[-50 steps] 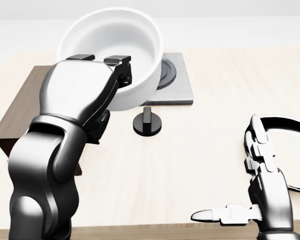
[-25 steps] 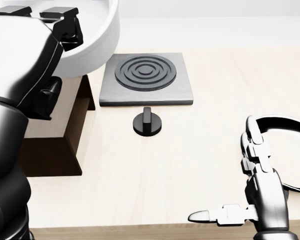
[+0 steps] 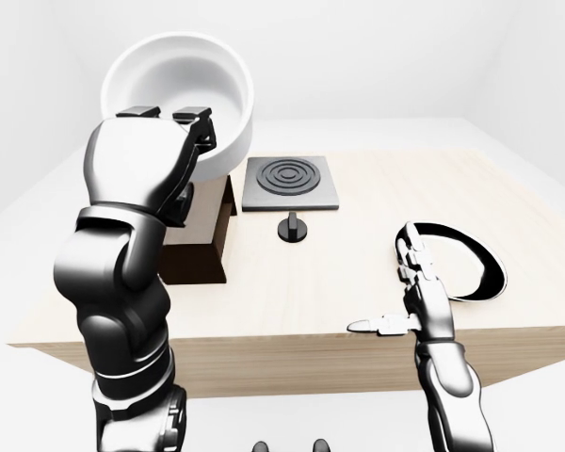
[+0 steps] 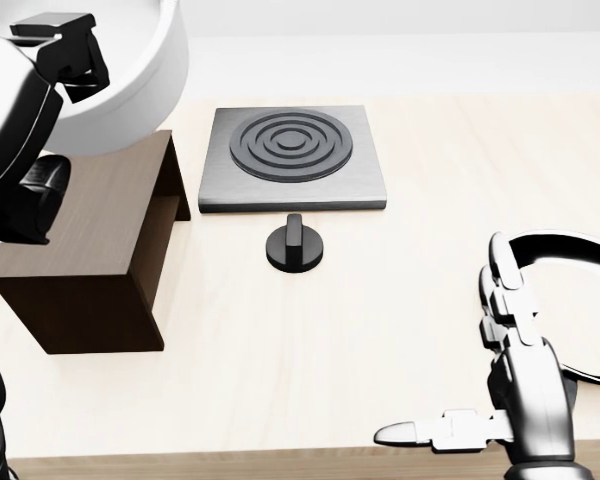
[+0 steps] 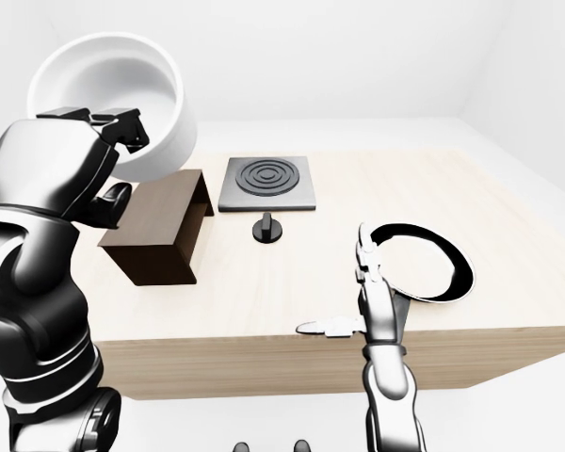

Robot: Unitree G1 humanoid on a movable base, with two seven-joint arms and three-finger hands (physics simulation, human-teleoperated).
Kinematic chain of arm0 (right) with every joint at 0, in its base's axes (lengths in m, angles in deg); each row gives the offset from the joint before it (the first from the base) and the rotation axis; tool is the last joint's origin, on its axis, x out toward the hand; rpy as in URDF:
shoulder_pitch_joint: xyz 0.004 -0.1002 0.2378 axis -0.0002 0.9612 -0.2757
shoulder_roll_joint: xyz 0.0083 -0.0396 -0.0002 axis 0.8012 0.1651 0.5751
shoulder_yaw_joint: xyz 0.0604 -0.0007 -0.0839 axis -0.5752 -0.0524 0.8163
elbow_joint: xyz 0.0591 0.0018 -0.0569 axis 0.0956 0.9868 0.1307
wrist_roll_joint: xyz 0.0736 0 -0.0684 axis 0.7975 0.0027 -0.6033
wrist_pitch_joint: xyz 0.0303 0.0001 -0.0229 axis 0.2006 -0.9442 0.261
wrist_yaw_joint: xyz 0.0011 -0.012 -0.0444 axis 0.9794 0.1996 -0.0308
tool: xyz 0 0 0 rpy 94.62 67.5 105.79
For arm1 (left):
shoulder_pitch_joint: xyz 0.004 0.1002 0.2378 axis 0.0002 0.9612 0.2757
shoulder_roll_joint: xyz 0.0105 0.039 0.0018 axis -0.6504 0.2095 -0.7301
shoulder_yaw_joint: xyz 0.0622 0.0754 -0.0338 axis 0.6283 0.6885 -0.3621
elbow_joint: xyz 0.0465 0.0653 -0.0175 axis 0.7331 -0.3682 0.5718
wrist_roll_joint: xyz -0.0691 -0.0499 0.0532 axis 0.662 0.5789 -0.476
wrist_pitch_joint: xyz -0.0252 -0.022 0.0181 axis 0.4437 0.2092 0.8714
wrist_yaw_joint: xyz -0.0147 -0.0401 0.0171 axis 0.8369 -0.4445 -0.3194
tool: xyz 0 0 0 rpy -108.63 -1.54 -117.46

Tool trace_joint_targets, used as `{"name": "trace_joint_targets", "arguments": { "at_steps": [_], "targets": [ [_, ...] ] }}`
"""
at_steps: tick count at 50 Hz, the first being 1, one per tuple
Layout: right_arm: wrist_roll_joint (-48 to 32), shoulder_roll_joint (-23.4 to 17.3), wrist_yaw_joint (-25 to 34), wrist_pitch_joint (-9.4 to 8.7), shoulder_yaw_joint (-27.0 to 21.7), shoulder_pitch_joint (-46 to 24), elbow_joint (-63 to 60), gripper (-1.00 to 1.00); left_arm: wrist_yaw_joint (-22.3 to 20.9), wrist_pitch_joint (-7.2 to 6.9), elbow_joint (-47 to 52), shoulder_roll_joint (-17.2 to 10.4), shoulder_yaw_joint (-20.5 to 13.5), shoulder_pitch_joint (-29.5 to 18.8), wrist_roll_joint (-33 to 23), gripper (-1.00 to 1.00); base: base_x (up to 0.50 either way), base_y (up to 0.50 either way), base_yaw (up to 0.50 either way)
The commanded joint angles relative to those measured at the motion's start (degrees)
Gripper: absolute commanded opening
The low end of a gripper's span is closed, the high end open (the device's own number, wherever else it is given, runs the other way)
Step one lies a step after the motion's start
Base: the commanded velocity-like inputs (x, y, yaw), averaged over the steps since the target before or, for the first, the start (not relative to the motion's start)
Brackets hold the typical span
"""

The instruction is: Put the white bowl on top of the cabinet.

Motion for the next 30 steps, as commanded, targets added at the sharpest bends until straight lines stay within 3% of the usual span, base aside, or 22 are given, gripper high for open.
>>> {"name": "trace_joint_targets", "arguments": {
  "at_steps": [1, 10, 25, 30],
  "targets": [
    [-0.3, 0.1, -0.2, 0.27, 0.4, 0.3, 0.0, 1.0, 0.0, 0.0, 1.0, -2.1, -2.0, 2.1, 1.2, -1.0, 0.0, 0.0, 0.0],
    [-0.1, 0.0, -0.1, 0.0, 0.2, 0.1, -0.2, 1.0, 0.2, 0.0, 0.0, -2.8, -2.8, 4.6, 2.8, -1.0, 0.0, 0.0, 0.0],
    [-0.2, 0.1, 0.0, 0.04, 0.2, 0.3, -0.3, 1.0, 7.9, 0.0, -3.6, -3.7, -5.2, 11.8, 8.1, -1.0, 0.0, 0.0, 0.0],
    [-0.4, 0.2, -0.1, 0.23, 0.4, 0.6, -0.5, 1.0, 8.8, 0.0, -4.1, -4.0, -5.3, 12.7, 8.6, -1.0, 0.0, 0.0, 0.0]
  ]
}}
